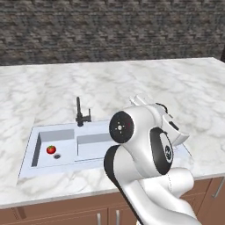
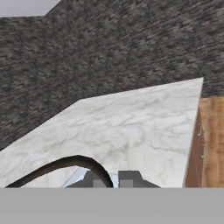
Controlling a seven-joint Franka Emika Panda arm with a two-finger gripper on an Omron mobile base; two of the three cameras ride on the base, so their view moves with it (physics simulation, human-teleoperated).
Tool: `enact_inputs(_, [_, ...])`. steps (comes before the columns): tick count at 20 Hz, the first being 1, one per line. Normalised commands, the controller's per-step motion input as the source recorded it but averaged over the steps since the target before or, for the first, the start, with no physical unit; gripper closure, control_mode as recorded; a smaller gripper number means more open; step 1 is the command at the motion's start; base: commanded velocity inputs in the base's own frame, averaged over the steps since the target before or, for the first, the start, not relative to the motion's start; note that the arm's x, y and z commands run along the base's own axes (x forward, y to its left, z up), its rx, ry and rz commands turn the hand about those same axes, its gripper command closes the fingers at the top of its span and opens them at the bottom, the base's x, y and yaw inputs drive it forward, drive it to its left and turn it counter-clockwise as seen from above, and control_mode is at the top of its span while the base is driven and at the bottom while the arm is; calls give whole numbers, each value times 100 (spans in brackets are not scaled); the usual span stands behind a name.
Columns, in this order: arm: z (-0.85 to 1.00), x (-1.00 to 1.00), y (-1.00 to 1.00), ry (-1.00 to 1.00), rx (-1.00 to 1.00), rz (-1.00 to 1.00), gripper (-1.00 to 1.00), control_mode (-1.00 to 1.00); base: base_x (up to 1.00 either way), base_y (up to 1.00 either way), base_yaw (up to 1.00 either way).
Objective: Open the cabinet, pick the kettle from the cabinet, and place it in the sink.
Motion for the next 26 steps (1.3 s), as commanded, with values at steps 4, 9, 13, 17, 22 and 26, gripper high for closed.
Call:
enact_inputs(4, [0,0,0,0,0,0,100,100,1,34,-4])
enact_inputs(9, [0,0,0,0,0,0,100,100,1,33,-4])
enact_inputs(13, [0,0,0,0,0,0,100,100,-5,37,-3])
enact_inputs(17, [0,0,0,0,0,0,100,100,-10,38,0])
enact_inputs(22, [0,0,0,0,0,0,100,100,-3,29,0])
enact_inputs(26, [0,0,0,0,0,0,100,100,0,0,0])
